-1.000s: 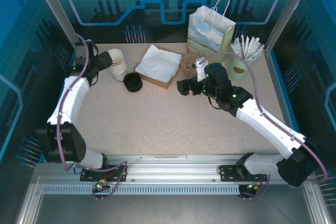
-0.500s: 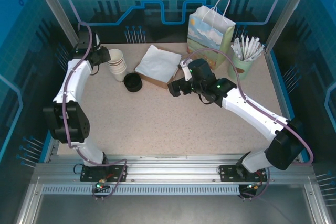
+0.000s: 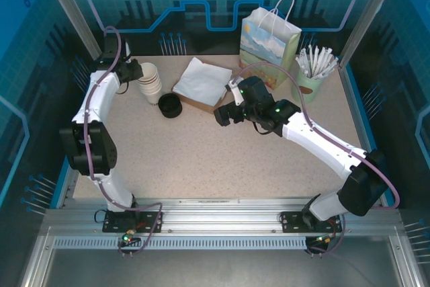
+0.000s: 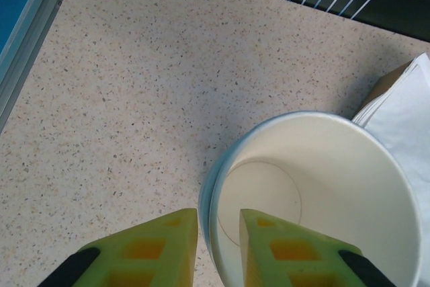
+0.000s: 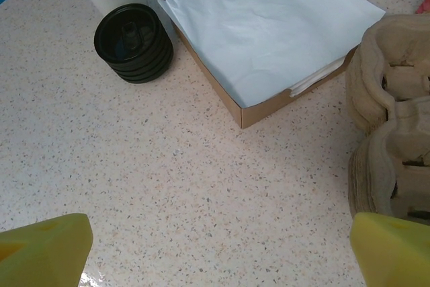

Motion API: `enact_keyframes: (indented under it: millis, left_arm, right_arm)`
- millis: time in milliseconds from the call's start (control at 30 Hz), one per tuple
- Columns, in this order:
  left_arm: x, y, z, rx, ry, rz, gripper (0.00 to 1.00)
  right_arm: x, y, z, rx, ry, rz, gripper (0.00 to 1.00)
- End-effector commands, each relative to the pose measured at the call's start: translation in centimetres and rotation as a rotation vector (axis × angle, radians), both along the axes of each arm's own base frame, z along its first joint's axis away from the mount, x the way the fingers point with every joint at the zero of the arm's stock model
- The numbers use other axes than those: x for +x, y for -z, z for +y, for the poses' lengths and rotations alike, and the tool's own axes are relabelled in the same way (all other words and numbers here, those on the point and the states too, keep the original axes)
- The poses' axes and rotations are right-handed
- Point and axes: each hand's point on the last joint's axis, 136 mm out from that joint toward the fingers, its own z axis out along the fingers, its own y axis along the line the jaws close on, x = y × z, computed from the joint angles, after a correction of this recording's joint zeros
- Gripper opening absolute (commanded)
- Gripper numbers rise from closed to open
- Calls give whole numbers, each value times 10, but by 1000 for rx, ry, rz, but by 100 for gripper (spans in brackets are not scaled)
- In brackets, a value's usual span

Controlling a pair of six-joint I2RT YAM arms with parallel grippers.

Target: Pack the takeout coffee

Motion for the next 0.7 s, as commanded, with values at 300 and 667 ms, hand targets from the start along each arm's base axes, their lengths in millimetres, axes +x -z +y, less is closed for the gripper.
enact_keyframes:
  millis: [300,667]
  left_arm:
    - [3,-3,3,0,16,10,17]
    - [4,-2,3,3,18,17,12]
  right_arm:
    - [-4,-6,11,-1,-36,4,100]
    - [-5,0,13,-14,-42,19,100]
